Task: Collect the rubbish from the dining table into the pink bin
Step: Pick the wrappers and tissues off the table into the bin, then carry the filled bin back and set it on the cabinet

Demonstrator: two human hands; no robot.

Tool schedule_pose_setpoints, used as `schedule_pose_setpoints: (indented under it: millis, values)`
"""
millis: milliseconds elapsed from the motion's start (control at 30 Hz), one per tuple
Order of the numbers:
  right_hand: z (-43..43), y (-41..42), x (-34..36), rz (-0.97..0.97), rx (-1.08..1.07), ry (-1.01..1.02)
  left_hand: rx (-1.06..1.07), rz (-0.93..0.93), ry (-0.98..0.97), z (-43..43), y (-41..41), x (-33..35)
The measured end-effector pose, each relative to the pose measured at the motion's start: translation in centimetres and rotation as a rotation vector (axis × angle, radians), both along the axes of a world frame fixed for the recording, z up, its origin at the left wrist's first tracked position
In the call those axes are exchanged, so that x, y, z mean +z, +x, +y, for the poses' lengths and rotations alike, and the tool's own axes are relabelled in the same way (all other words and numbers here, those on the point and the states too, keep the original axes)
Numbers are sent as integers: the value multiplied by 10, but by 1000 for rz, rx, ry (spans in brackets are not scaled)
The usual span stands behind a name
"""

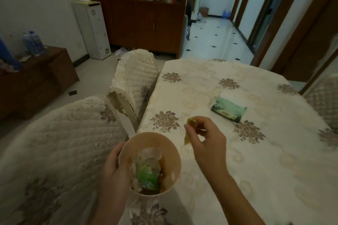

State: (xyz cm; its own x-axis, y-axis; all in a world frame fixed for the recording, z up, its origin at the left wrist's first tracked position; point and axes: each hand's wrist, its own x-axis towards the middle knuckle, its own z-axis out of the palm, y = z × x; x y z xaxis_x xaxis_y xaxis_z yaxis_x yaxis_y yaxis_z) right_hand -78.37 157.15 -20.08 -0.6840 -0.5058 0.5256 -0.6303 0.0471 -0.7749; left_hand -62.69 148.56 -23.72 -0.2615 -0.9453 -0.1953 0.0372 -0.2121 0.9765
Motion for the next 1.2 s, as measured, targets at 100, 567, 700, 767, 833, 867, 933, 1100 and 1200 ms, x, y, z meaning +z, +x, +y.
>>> schedule_pose_setpoints:
  millis: [100, 567, 700, 767, 833, 867, 933, 1100, 1200]
  values:
    - [1, 33, 9, 104, 255, 229, -31, 5, 9, 13, 9, 6]
    - [13, 97, 2, 387, 471, 585, 76, 1, 36, 37, 91, 18]
    - [-2, 114, 30, 447, 353, 366, 169, 1, -8, 25, 138, 39]
    - [-15, 128, 45, 473, 311, 333, 215, 29, -33, 15, 167, 53]
    - [-32, 148, 58, 525, 302, 316, 256, 89, -62, 2, 199, 68]
    - [-42, 160, 64, 547, 299, 310, 283, 113, -83, -6, 217, 75]
    - [-63, 189, 74, 569, 284, 303, 344, 135, -123, -24, 256, 89]
    - [-123, 275, 86, 577, 286, 271, 486, 146, -212, -68, 360, 117]
    - [-159, 332, 83, 594, 320, 280, 550, 141, -254, -90, 420, 122]
